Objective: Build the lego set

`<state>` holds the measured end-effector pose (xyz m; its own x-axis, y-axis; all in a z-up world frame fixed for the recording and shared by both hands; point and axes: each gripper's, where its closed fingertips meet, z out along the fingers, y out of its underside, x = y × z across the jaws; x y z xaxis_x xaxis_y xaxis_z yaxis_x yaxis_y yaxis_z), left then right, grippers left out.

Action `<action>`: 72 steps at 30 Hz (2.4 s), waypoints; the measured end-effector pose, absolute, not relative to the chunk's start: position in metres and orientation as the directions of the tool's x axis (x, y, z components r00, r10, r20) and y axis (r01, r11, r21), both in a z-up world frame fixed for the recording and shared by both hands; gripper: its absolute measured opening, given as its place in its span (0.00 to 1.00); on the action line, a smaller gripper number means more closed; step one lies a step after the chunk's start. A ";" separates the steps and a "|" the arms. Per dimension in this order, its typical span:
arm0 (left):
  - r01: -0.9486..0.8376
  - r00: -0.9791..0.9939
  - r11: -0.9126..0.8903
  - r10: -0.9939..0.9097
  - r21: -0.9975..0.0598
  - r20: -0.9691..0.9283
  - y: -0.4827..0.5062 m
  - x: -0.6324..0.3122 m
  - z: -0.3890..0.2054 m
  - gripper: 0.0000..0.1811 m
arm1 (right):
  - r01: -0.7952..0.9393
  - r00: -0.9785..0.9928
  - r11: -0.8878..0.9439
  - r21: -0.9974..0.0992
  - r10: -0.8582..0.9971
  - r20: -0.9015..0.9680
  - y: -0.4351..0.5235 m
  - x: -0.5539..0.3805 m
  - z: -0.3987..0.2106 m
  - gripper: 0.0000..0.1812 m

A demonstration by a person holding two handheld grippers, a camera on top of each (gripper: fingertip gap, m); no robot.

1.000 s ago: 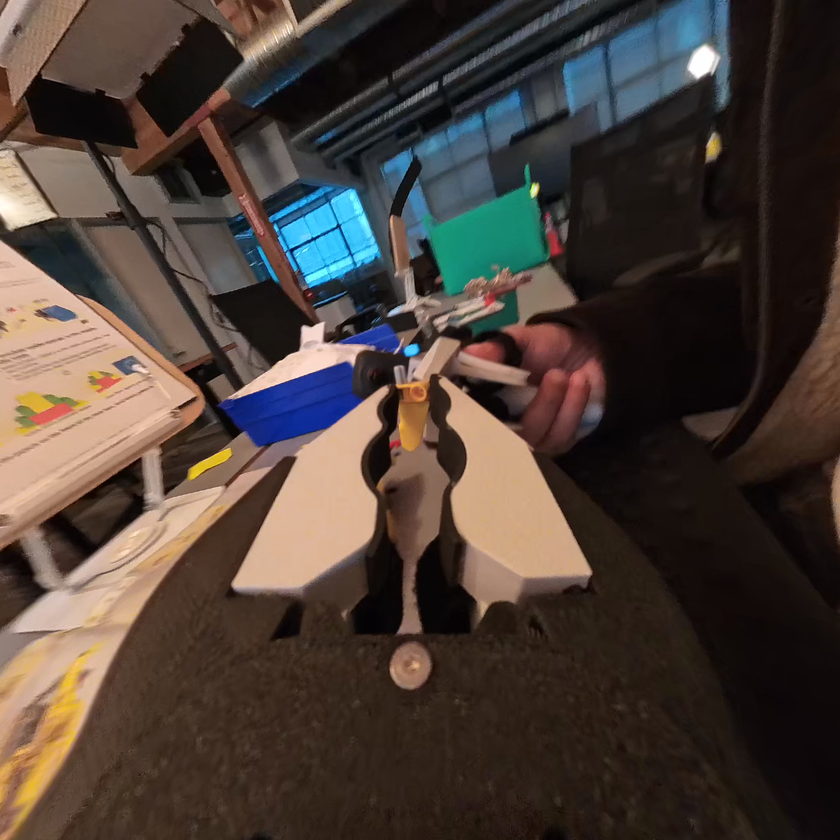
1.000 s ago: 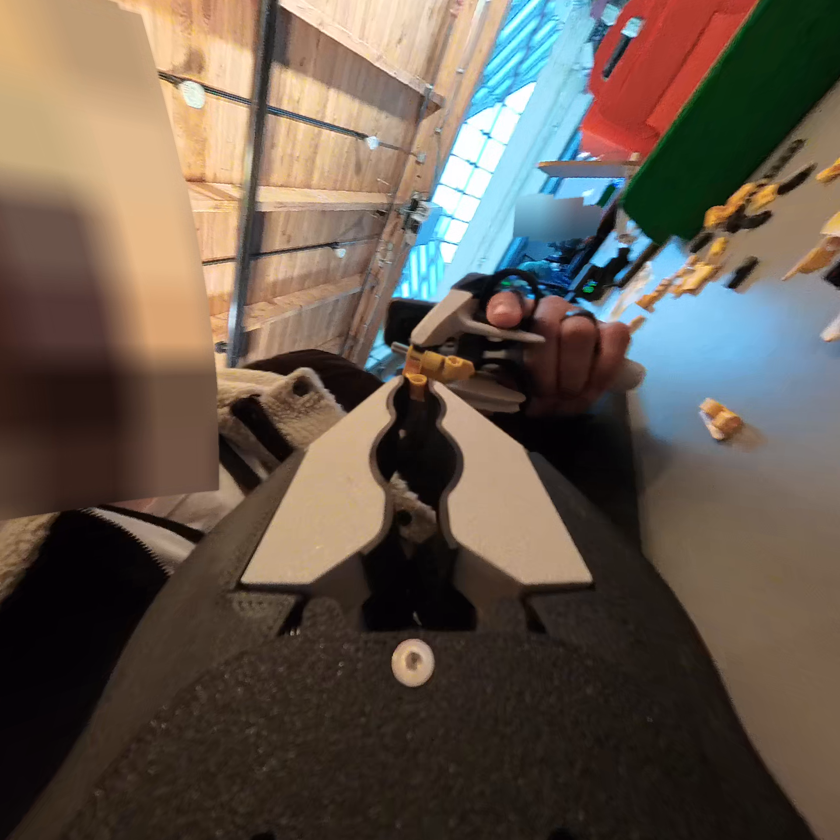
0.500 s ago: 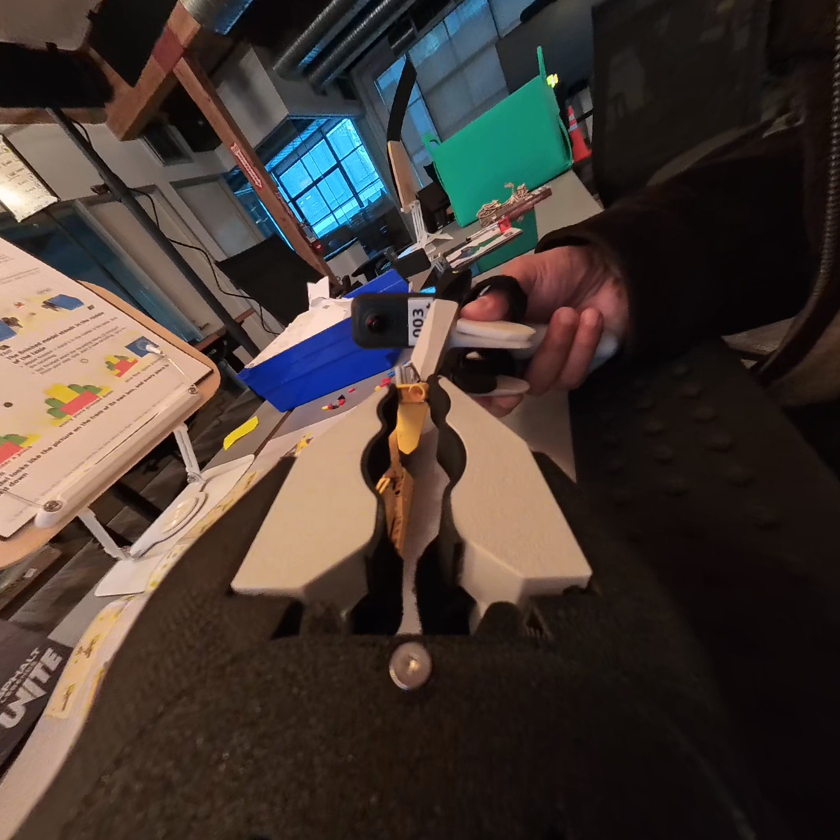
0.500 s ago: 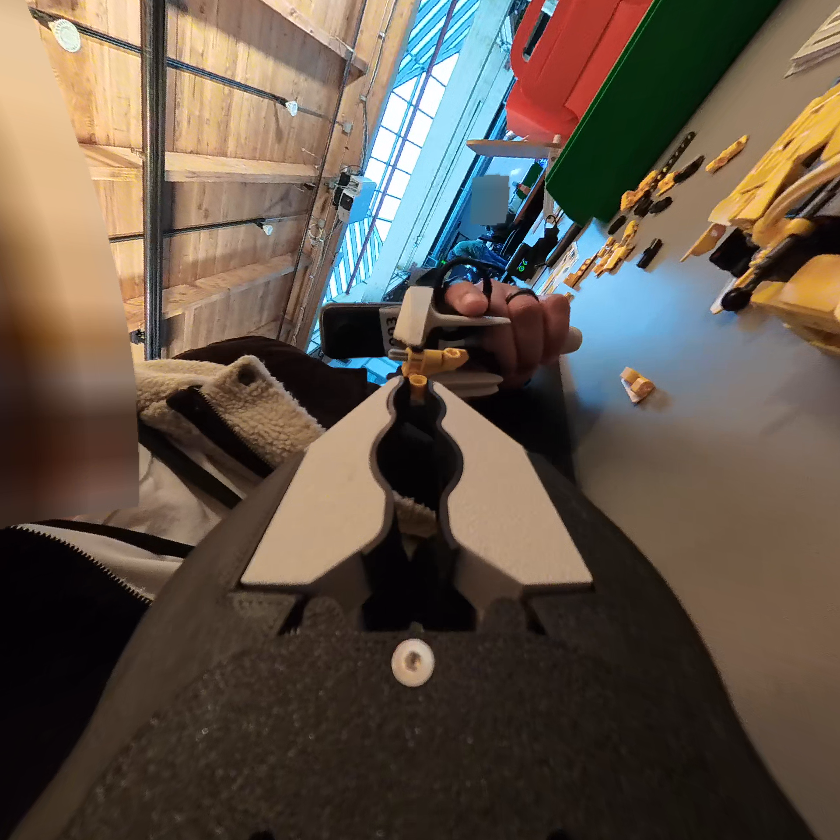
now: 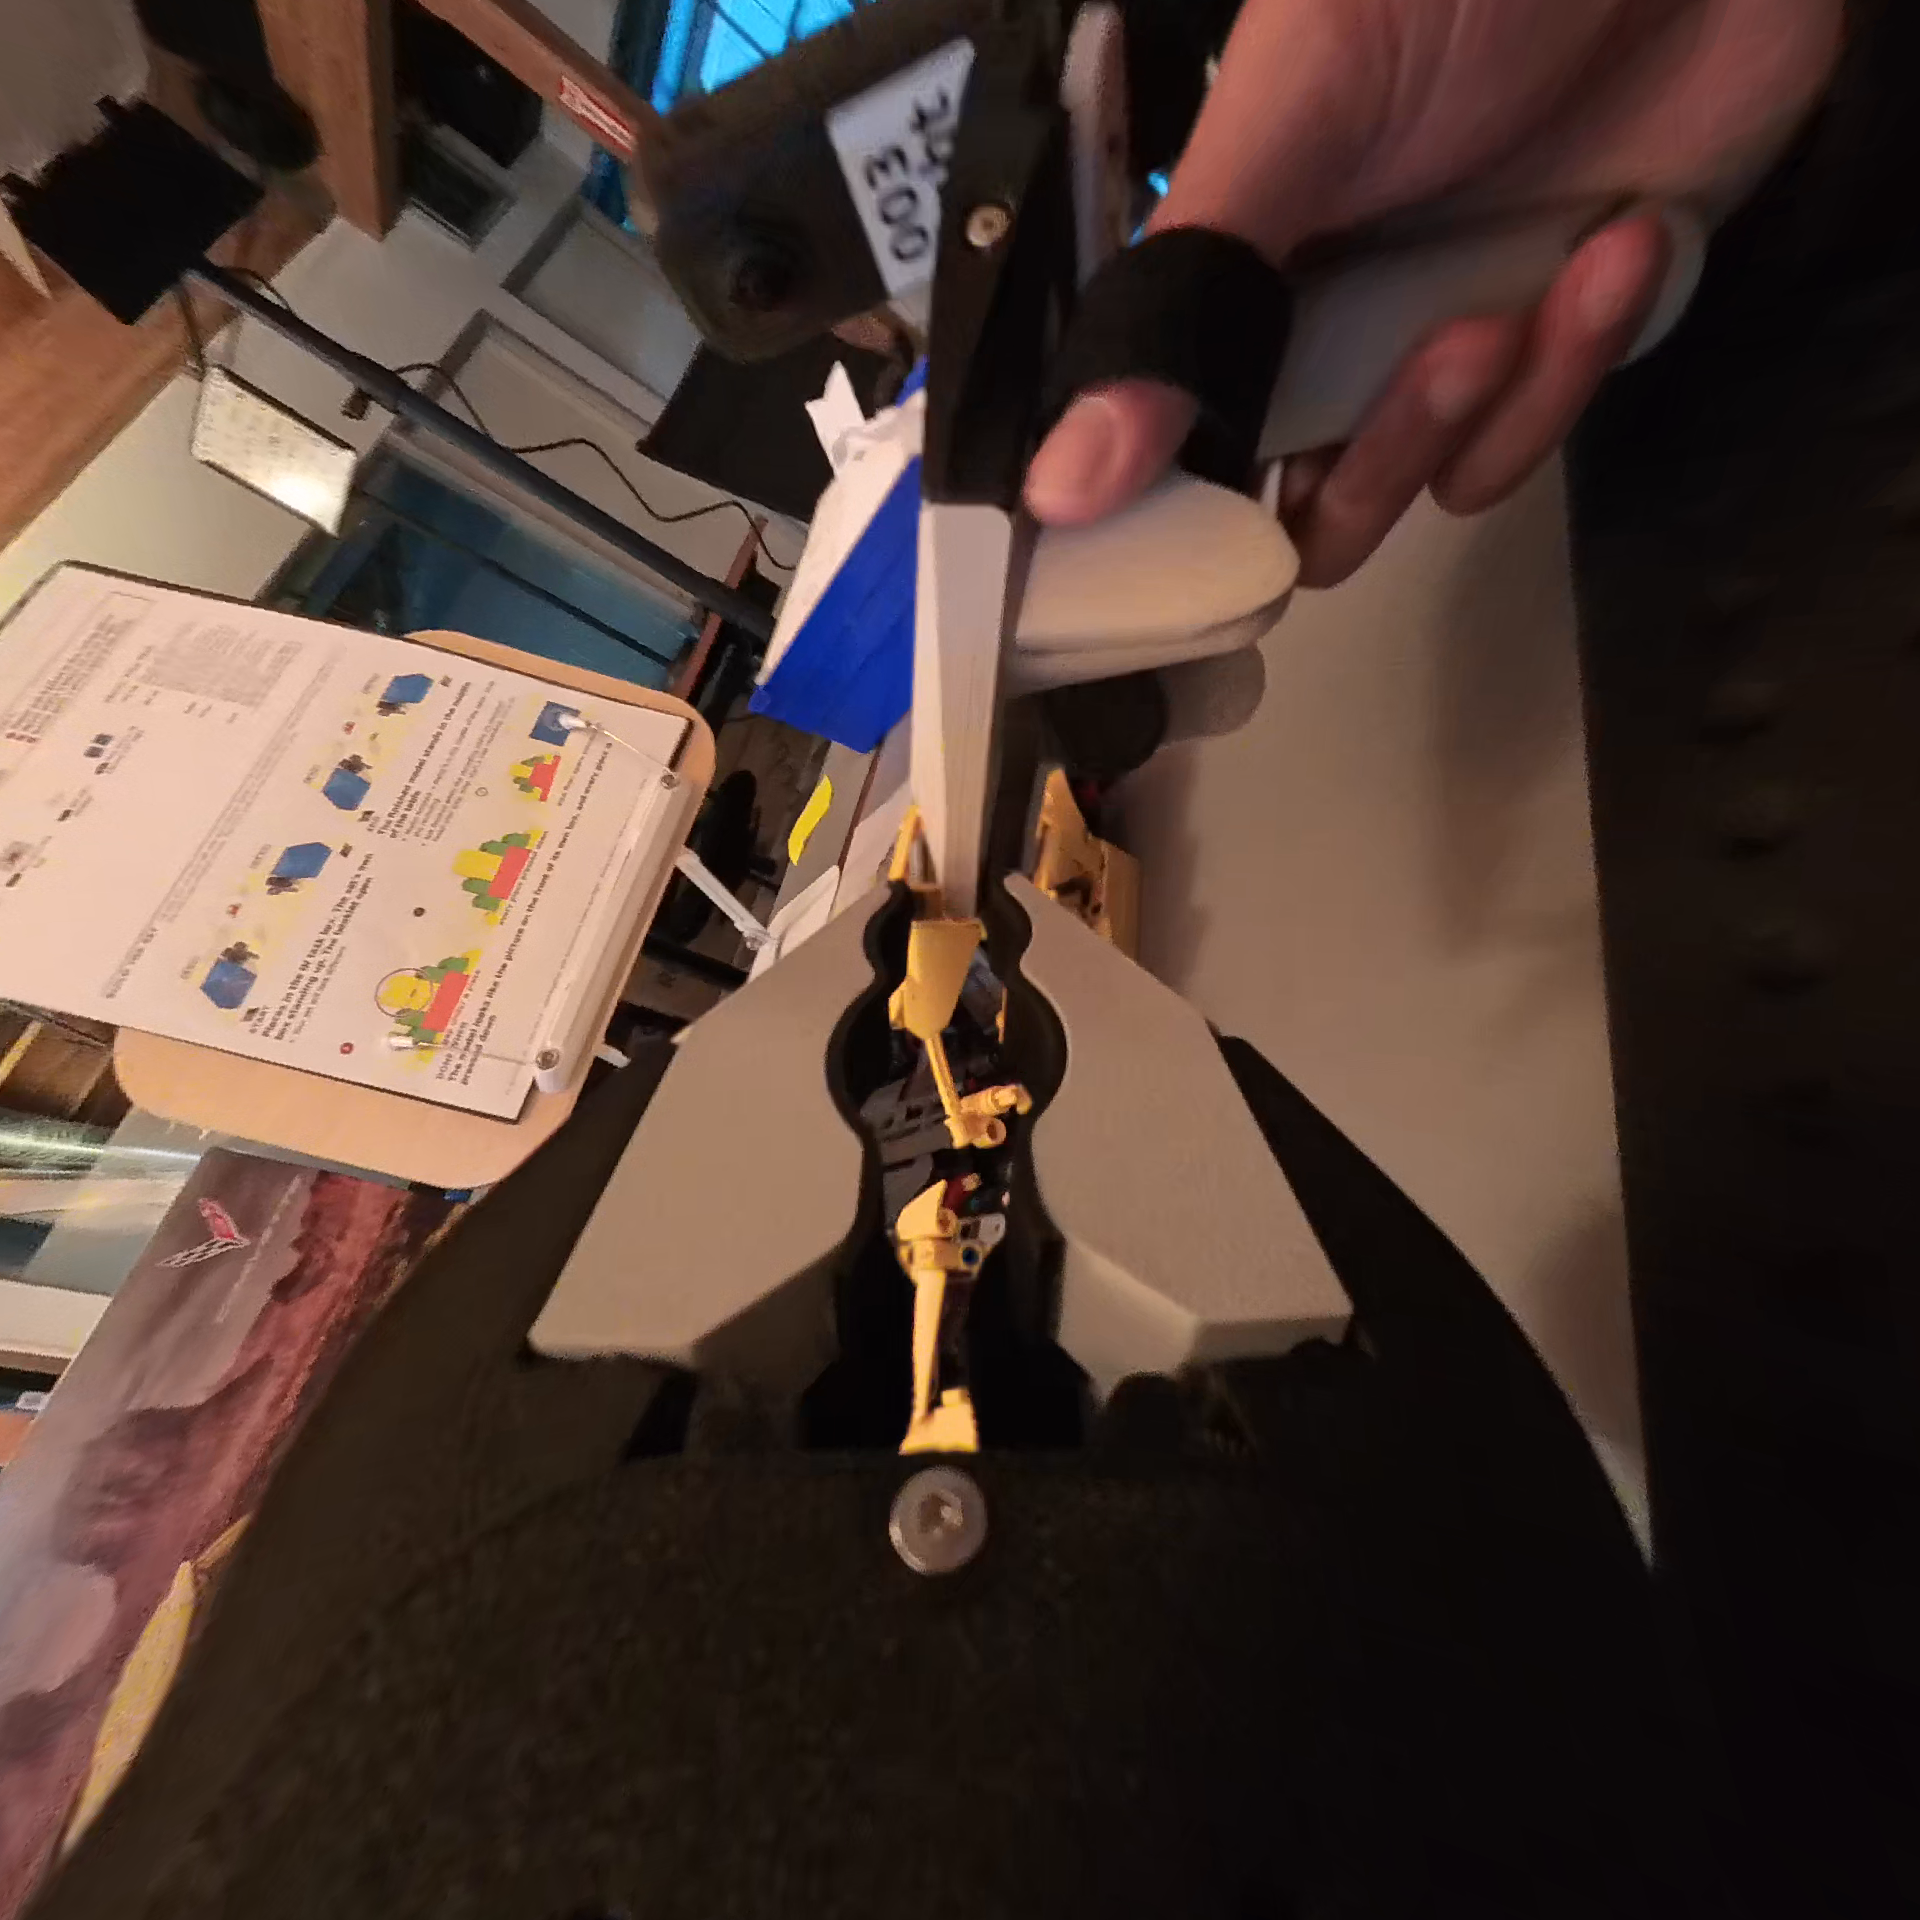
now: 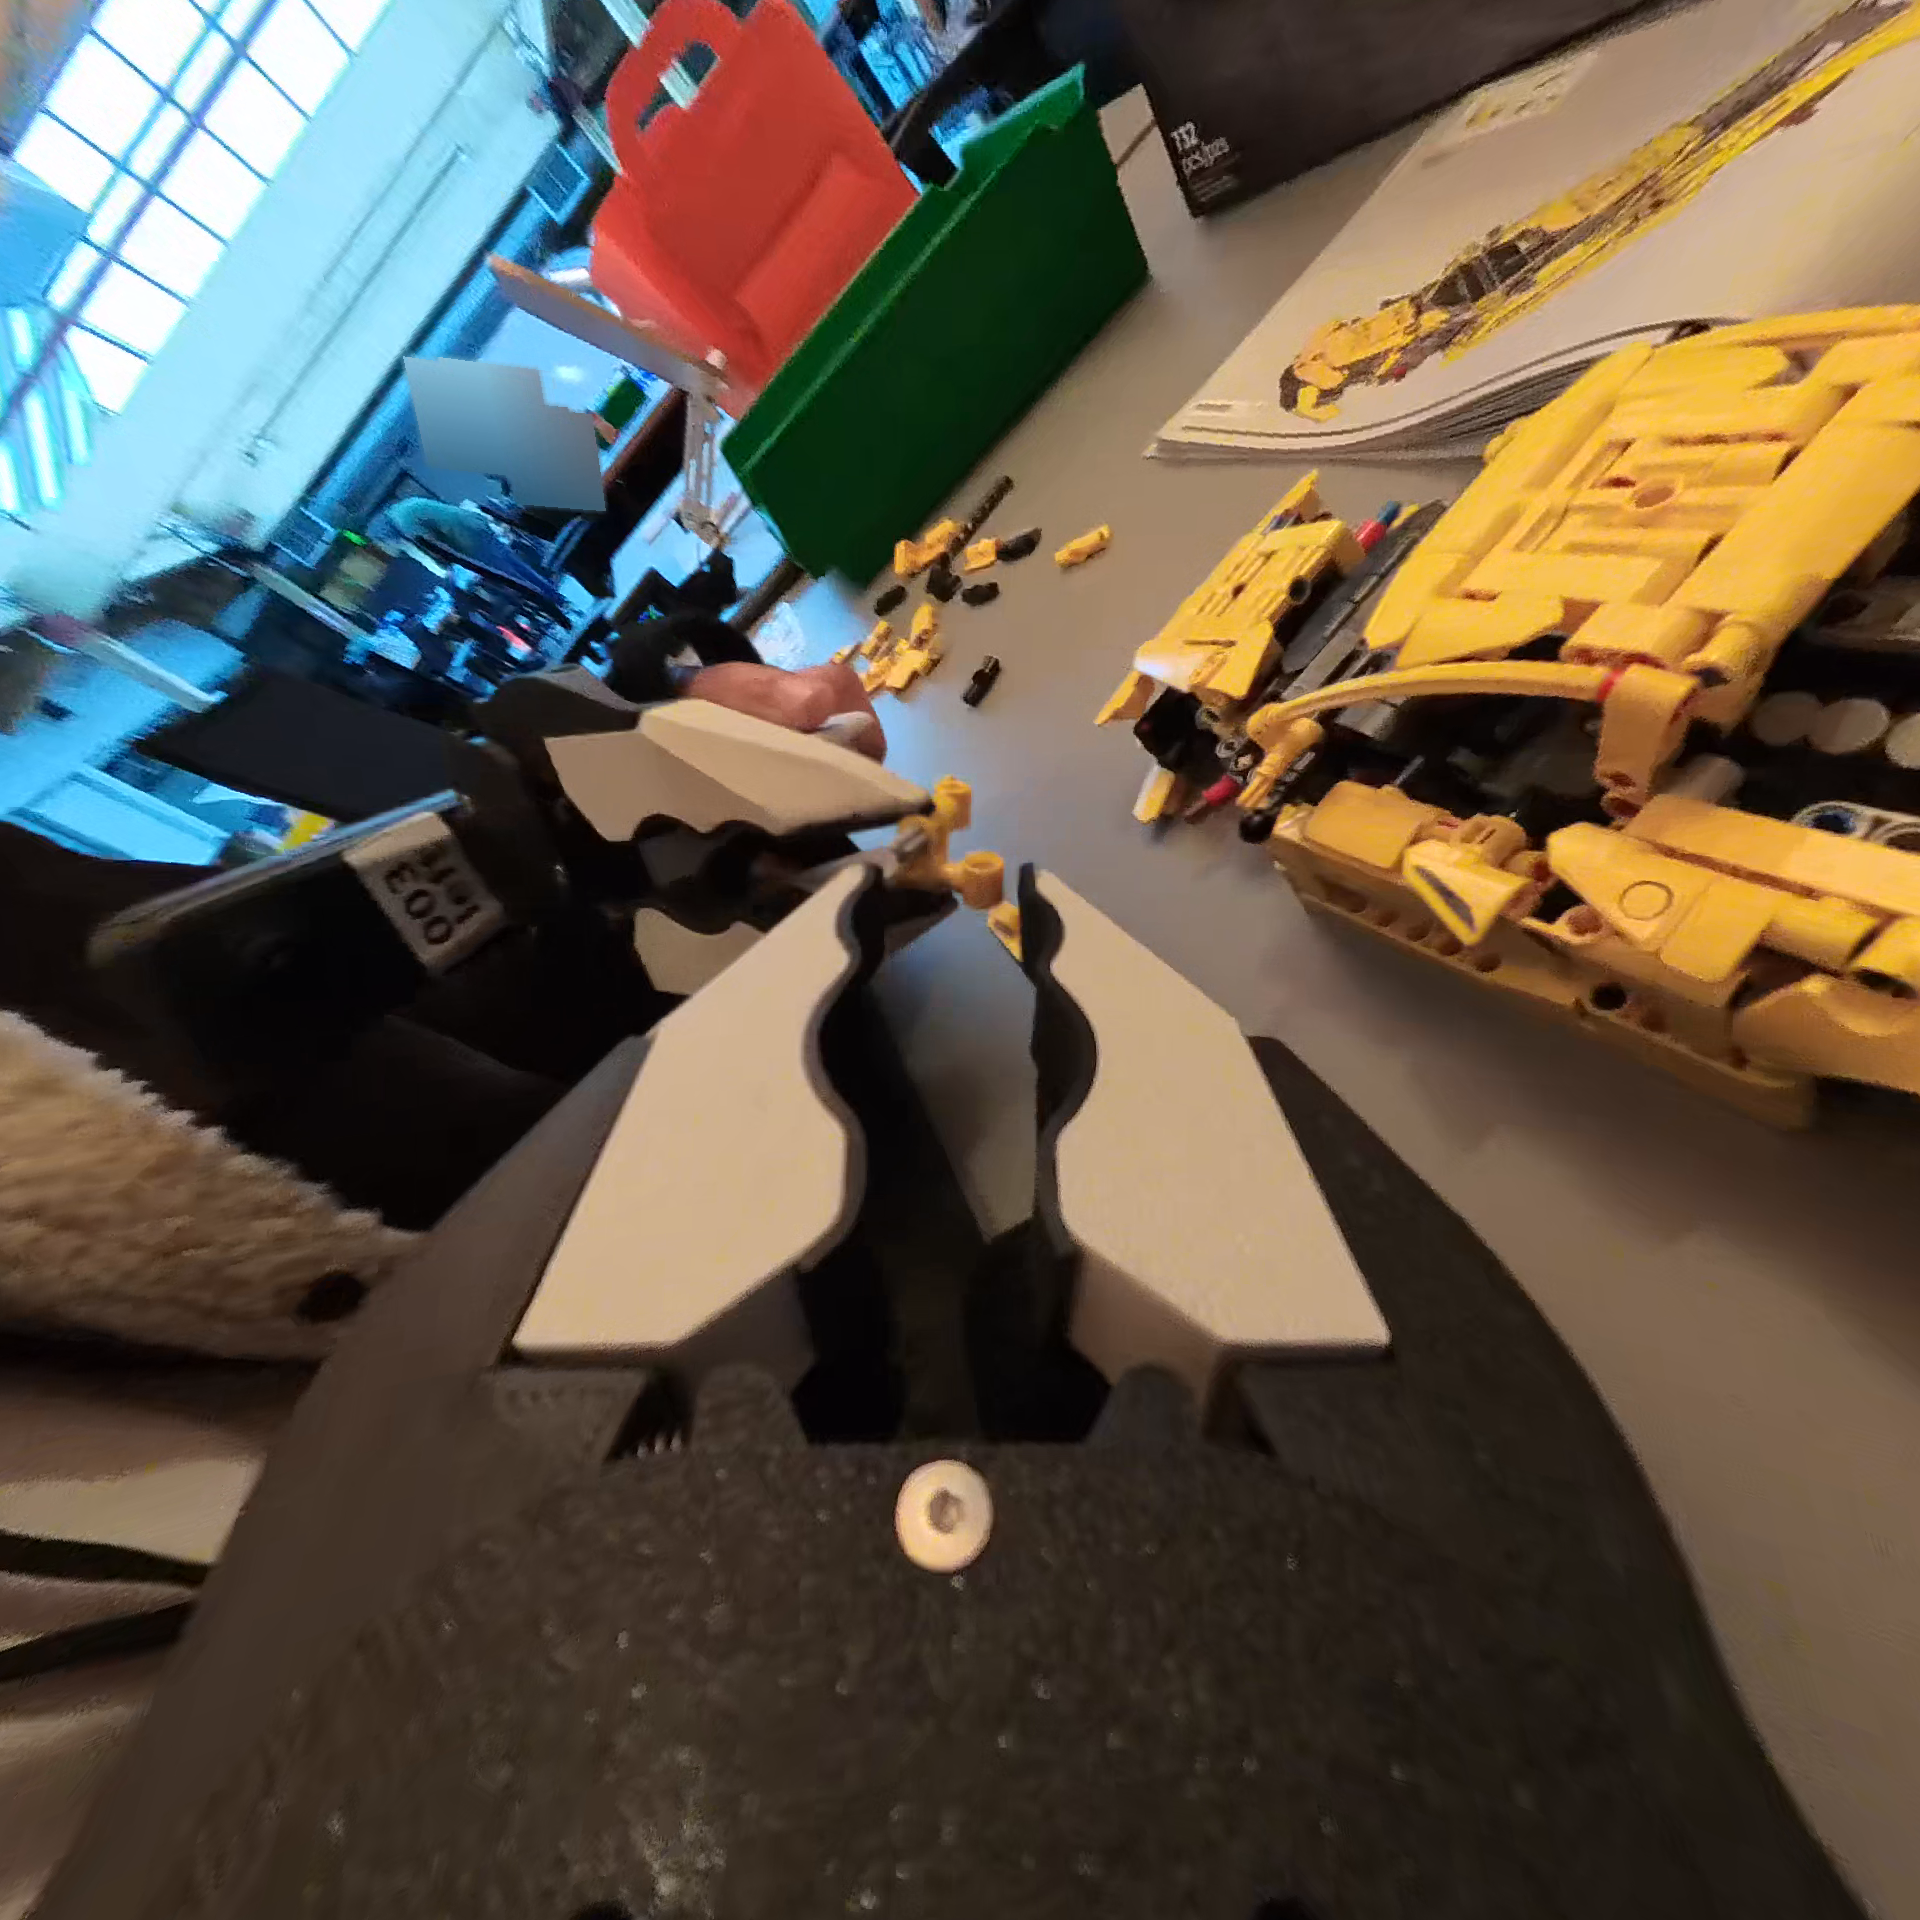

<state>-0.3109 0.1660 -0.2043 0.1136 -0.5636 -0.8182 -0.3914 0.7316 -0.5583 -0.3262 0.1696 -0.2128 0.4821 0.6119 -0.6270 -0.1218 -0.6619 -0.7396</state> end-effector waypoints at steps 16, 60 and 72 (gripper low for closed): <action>-0.069 0.092 -0.240 -0.968 -0.968 0.234 0.171 -0.326 -0.182 0.16 | 0.340 0.609 -0.017 -0.940 0.766 0.206 0.163 -0.311 -0.189 0.11; -0.028 -0.013 -0.629 -0.777 -0.777 0.629 0.187 -0.336 -0.191 0.10 | 0.876 0.481 -0.426 -0.227 0.740 0.471 0.154 -0.222 -0.290 0.09; -0.019 0.112 -0.537 -0.840 -0.844 0.532 0.202 -0.340 -0.197 0.10 | 0.823 0.555 -0.430 -0.370 0.747 0.366 0.156 -0.250 -0.299 0.11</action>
<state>-0.3400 0.2016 -0.1966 0.1118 -0.8396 0.5316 -0.0190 -0.5367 -0.8436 -0.2496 0.1564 -0.2992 0.5550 0.7468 0.3665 0.8234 -0.4303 -0.3701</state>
